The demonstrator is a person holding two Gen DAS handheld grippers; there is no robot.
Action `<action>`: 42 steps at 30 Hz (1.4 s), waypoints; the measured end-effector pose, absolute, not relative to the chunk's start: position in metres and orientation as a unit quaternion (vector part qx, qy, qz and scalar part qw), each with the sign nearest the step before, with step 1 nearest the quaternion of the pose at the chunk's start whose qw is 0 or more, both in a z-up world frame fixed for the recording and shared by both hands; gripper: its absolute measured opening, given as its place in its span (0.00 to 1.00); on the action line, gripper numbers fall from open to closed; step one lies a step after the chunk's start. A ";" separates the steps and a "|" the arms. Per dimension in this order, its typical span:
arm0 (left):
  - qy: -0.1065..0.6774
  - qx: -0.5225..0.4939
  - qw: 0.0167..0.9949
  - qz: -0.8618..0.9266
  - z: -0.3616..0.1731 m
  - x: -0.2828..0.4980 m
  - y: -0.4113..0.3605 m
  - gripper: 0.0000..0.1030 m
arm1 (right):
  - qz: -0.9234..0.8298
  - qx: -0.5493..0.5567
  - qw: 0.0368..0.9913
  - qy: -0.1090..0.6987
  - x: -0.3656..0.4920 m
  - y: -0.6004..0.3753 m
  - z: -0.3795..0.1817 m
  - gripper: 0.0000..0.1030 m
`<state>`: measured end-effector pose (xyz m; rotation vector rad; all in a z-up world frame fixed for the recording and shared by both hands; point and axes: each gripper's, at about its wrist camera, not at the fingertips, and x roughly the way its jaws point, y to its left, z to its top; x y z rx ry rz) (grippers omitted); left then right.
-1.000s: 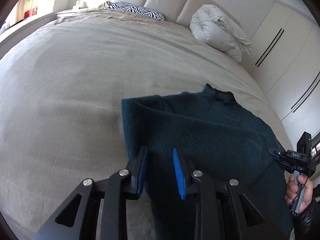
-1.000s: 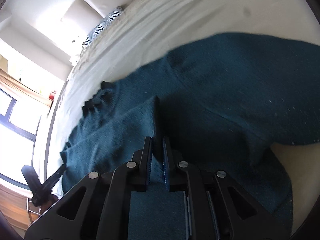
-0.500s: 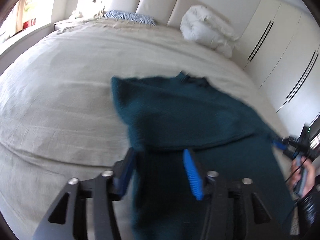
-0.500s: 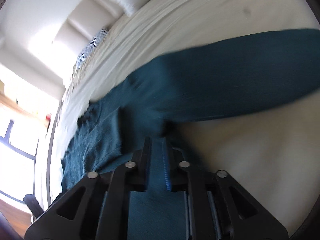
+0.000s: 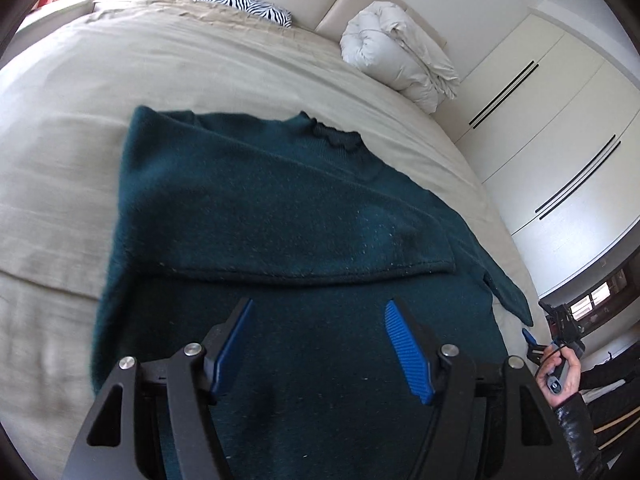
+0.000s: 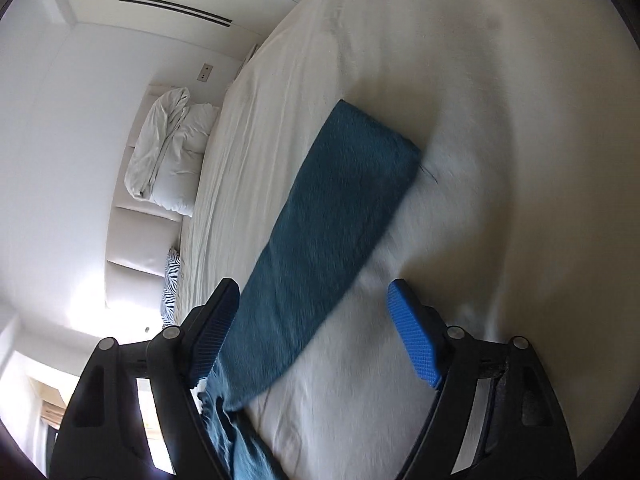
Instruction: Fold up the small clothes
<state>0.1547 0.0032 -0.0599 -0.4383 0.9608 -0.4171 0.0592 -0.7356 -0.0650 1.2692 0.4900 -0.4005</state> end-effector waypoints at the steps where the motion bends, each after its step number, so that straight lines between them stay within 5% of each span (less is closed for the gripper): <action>1: 0.457 -0.210 0.841 -0.198 -0.061 0.155 0.002 0.67 | -0.185 0.583 0.758 0.224 0.063 -0.741 -0.066 0.72; 6: 0.466 -0.216 0.835 -0.198 -0.065 0.156 0.001 0.67 | -0.211 0.602 0.743 0.203 0.081 -0.760 -0.079 0.58; 11: 0.472 -0.231 0.828 -0.196 -0.071 0.160 0.005 0.67 | -0.232 0.611 0.729 0.205 0.092 -0.785 -0.090 0.18; 14: 0.471 -0.239 0.826 -0.196 -0.071 0.162 0.010 0.67 | -0.236 0.581 0.748 0.217 0.105 -0.784 -0.076 0.09; 24: 0.449 -0.276 0.821 -0.218 -0.050 0.182 0.009 0.67 | -0.092 0.237 0.914 0.315 0.225 -0.583 0.052 0.08; 30: 0.452 -0.310 0.801 -0.239 -0.048 0.199 -0.001 0.71 | 0.031 -0.016 0.926 0.377 0.271 -0.376 0.023 0.08; 42: 0.506 -0.370 0.732 -0.268 -0.083 0.247 -0.030 0.79 | 0.068 -0.008 0.899 0.433 0.271 -0.292 -0.058 0.13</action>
